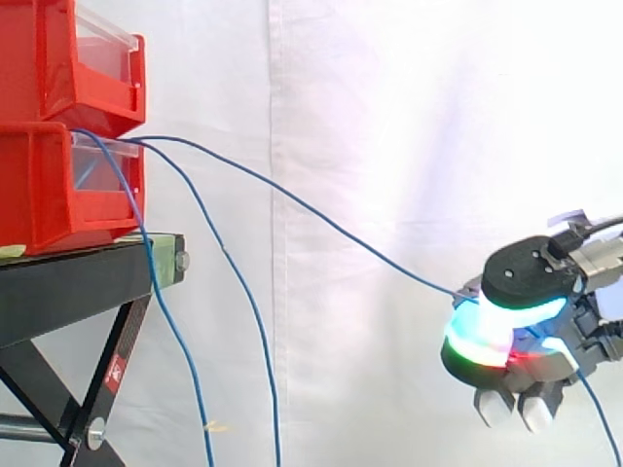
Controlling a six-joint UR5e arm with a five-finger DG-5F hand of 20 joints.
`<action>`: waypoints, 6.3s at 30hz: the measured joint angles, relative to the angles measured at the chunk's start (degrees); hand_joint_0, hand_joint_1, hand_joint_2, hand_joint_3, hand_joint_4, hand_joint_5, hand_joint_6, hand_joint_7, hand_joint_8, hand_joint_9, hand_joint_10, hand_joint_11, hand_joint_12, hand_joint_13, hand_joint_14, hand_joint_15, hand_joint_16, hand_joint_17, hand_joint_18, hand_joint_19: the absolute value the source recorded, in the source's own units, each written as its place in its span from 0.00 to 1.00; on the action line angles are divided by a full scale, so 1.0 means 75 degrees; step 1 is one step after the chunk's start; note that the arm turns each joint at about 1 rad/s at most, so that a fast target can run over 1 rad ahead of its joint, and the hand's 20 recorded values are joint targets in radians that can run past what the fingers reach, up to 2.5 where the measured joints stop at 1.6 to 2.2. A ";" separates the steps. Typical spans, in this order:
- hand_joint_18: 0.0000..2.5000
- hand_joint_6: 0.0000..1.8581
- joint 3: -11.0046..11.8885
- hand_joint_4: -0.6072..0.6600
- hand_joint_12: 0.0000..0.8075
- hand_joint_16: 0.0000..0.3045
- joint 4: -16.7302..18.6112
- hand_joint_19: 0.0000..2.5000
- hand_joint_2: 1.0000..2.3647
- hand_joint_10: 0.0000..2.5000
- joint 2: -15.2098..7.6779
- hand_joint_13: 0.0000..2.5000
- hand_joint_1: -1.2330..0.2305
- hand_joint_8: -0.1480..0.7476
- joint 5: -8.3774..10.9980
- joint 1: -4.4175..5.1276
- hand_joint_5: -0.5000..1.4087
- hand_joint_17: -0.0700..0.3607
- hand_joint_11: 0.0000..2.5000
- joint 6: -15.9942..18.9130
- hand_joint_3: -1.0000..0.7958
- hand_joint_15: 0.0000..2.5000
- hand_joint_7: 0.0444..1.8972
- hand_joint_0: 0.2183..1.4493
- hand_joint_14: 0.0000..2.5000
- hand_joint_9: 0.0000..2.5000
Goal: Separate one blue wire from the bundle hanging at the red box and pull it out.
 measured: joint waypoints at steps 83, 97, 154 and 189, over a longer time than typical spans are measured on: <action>0.19 0.43 -0.0250 0.60 0.47 0.16 0.0879 0.28 0.02 0.01 0.0001 0.19 0.32 0.52 0.0154 0.0096 0.18 0.42 0.54 0.0034 0.56 0.25 0.71 0.32 0.01 0.36; 0.19 0.43 -0.0249 0.60 0.47 0.16 0.0879 0.28 0.02 0.01 0.0001 0.19 0.32 0.53 0.0154 0.0097 0.18 0.42 0.53 0.0034 0.56 0.25 0.71 0.32 0.01 0.36; 0.18 0.43 -0.0247 0.60 0.47 0.16 0.0879 0.28 0.02 0.01 0.0002 0.19 0.32 0.53 0.0156 0.0097 0.18 0.42 0.54 0.0034 0.56 0.25 0.70 0.32 0.01 0.36; 0.19 0.43 -0.0246 0.60 0.47 0.16 0.0879 0.28 0.02 0.01 0.0000 0.20 0.32 0.53 0.0157 0.0098 0.18 0.42 0.54 0.0034 0.56 0.25 0.70 0.32 0.01 0.36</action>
